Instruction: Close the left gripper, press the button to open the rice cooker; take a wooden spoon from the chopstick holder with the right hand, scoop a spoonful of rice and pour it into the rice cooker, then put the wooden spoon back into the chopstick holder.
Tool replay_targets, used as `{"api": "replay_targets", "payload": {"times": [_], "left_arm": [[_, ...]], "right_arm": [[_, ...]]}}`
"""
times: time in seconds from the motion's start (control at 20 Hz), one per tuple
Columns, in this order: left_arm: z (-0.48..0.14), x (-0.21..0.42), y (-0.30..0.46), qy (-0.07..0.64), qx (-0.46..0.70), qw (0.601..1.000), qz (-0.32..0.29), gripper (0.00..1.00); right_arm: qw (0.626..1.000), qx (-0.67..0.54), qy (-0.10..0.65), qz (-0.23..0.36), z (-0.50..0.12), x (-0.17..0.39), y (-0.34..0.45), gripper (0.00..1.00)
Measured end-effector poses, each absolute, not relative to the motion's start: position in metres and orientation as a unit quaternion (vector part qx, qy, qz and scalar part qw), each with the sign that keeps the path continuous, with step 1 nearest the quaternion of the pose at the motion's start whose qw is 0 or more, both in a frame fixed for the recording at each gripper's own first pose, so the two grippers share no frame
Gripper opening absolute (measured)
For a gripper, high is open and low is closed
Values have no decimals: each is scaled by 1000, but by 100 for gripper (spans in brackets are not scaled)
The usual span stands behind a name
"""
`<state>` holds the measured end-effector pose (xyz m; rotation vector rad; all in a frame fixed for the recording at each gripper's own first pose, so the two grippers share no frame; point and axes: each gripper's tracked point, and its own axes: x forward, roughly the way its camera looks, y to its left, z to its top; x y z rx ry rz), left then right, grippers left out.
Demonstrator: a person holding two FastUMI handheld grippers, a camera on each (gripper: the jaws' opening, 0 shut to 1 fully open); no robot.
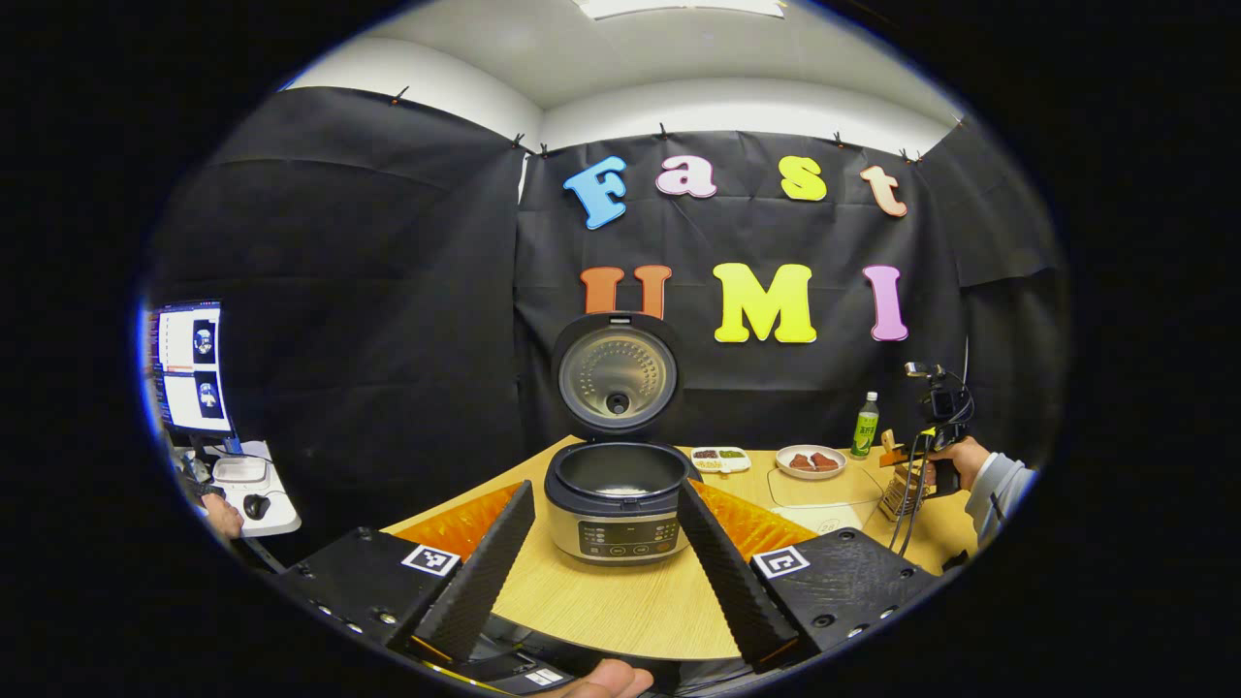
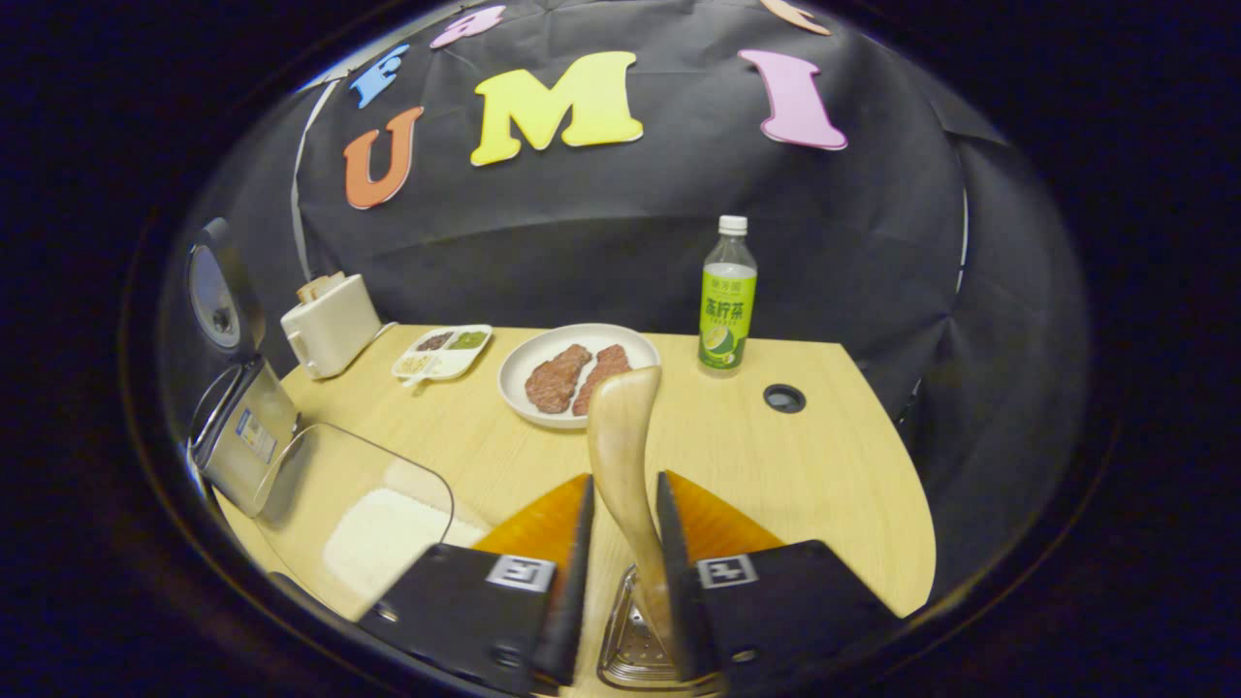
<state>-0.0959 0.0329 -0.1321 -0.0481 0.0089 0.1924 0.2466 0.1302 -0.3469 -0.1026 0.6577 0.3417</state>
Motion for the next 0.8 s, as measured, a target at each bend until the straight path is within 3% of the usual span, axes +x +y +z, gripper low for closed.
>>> {"api": "replay_targets", "payload": {"times": [0.05, 0.2, 0.8], "left_arm": [[-132, -94, 33, 2, -27, 995, 95, 95], [-133, -91, 29, 3, -42, 995, 88, 94], [-117, -116, 33, -31, -20, 995, 92, 94]], "right_arm": [[938, -54, 308, 152, -345, 244, 121, 27], [949, -44, 276, 144, -320, 237, 106, 16], [972, -44, 181, 142, -225, 195, 113, 13]]}}
